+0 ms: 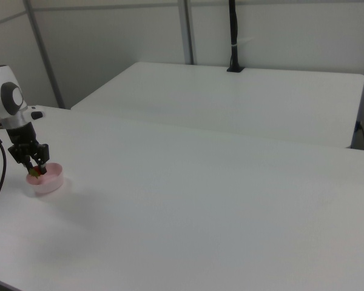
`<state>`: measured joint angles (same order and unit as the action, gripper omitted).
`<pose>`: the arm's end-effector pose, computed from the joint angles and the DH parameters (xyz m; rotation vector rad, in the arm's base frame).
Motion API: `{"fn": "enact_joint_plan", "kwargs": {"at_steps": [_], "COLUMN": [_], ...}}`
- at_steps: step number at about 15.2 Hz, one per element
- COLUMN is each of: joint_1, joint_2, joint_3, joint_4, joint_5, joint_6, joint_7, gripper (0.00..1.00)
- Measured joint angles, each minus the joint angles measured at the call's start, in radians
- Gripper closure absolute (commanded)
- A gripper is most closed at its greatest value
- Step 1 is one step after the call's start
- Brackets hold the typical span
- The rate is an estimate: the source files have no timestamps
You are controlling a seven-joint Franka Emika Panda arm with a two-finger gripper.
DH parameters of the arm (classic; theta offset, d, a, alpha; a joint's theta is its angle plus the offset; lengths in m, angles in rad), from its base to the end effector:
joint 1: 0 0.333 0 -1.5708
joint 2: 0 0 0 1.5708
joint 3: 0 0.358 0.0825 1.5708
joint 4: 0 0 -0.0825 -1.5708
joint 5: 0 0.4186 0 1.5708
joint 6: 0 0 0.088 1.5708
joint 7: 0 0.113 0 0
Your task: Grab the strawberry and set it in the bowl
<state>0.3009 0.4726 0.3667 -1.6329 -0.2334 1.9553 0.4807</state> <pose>0.5858 0.4001 0.3649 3.0142 0.3942 -0.1088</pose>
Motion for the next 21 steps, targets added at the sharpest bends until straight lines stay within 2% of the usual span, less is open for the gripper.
{"fn": "enact_joint_plan", "kwargs": {"at_steps": [5,9,13,17,19,21], "joint_1": [-0.03,-0.124,-0.276,-0.397,-0.406,-0.407], "joint_2": [-0.024,-0.118,-0.243,-0.345,-0.366,-0.371], "joint_3": [-0.009,-0.037,-0.053,-0.076,-0.128,-0.18], "joint_4": [0.034,0.043,0.049,0.046,0.043,0.043], "joint_5": [-0.009,-0.027,-0.018,0.065,0.136,0.176], "joint_6": [0.0,-0.062,-0.21,-0.266,-0.269,-0.282], "joint_7": [0.0,-0.031,-0.116,-0.178,-0.223,-0.244], "gripper": [0.0,0.0,0.0,0.0,0.0,0.0]}}
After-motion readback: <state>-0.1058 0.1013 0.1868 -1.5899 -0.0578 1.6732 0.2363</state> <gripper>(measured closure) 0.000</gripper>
